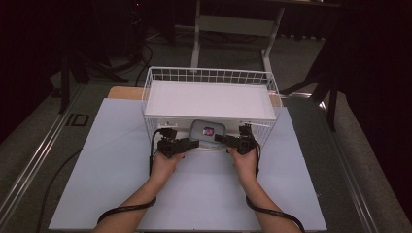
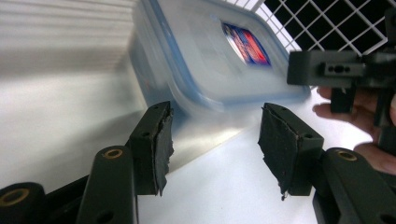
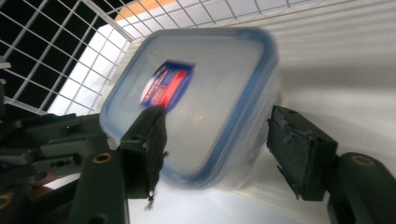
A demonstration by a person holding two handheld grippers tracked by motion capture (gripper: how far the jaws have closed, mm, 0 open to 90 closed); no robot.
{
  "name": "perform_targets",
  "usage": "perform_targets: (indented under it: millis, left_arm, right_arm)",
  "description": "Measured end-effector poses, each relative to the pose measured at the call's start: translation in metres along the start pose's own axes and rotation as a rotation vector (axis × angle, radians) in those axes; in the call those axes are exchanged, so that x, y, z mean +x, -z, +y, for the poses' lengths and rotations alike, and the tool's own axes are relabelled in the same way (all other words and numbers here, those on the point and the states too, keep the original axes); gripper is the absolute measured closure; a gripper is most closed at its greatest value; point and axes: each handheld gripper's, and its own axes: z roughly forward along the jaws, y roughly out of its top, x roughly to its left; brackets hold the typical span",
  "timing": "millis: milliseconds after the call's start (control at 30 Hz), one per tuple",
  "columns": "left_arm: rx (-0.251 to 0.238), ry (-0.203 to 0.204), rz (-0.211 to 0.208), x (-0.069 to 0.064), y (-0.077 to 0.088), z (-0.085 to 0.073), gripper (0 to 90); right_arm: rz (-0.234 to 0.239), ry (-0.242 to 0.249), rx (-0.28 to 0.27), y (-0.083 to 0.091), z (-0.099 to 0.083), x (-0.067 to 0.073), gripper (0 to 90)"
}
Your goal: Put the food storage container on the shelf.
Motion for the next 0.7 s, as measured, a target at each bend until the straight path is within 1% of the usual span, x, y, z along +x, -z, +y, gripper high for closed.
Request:
perform_targets:
  millis: [67,100,167,200,233,267,333,367,400,433,467,500,533,567,600,667,700]
  left_arm:
    - [-0.003,0.007,-0.006,0.0,0.0,0.0,45.3]
    - [-0.01,0.003,-0.007,0.0,0.001,0.0,45.3]
    - [-0.009,-0.003,-0.006,-0.001,0.002,0.001,45.3]
    - [-0.012,-0.003,-0.017,-0.002,0.004,0.001,45.3]
    - [-0.009,-0.007,-0.015,-0.003,0.004,0.001,45.1]
    - [-0.006,-0.016,-0.006,-0.004,0.006,0.001,44.2]
    - [-0.015,-0.039,-0.008,-0.006,0.01,-0.001,43.2]
    - [-0.018,-0.05,-0.006,-0.007,0.013,-0.001,43.2]
    - [-0.028,-0.057,-0.021,-0.008,0.016,-0.003,41.2]
    - [-0.028,-0.069,-0.028,-0.009,0.018,-0.003,38.1]
    - [-0.031,-0.083,-0.036,-0.01,0.021,-0.004,36.8]
    - [-0.036,-0.109,-0.052,-0.011,0.024,-0.005,34.2]
    - [-0.043,-0.126,-0.056,-0.013,0.027,-0.007,31.9]
    - [-0.055,-0.134,-0.058,-0.015,0.03,-0.008,29.8]
    - [-0.076,-0.143,-0.068,-0.016,0.033,-0.011,25.6]
    - [-0.098,-0.175,-0.06,-0.019,0.038,-0.015,14.7]
    - [-0.098,-0.187,-0.071,-0.021,0.042,-0.017,13.6]
  right_arm:
    - [0.005,-0.001,0.012,0.0,0.001,-0.001,36.2]
    - [-0.001,0.008,0.011,0.0,0.002,-0.001,36.2]
    - [-0.001,0.01,0.013,0.0,0.002,0.0,35.9]
    - [-0.001,0.014,0.01,0.0,0.001,0.0,35.0]
    - [-0.01,0.025,-0.006,0.0,-0.001,0.0,34.6]
    - [-0.01,0.02,-0.005,0.0,-0.001,0.0,34.7]
    - [0.009,-0.007,0.005,0.004,-0.004,0.003,34.7]
    - [0.004,0.009,-0.01,0.005,-0.006,0.003,34.0]
    - [0.006,0.031,-0.026,0.006,-0.008,0.003,34.0]
    - [0.008,0.053,-0.031,0.008,-0.01,0.004,34.0]
    - [0.003,0.058,-0.03,0.009,-0.011,0.004,34.1]
    - [-0.005,0.07,-0.032,0.011,-0.013,0.005,34.2]
    - [-0.014,0.088,-0.035,0.014,-0.014,0.007,34.4]
    - [-0.024,0.105,-0.035,0.016,-0.015,0.008,34.4]
    - [-0.025,0.121,-0.04,0.02,-0.016,0.01,34.9]
    - [-0.028,0.152,-0.048,0.027,-0.018,0.015,35.7]
    - [-0.03,0.168,-0.051,0.029,-0.019,0.018,35.8]
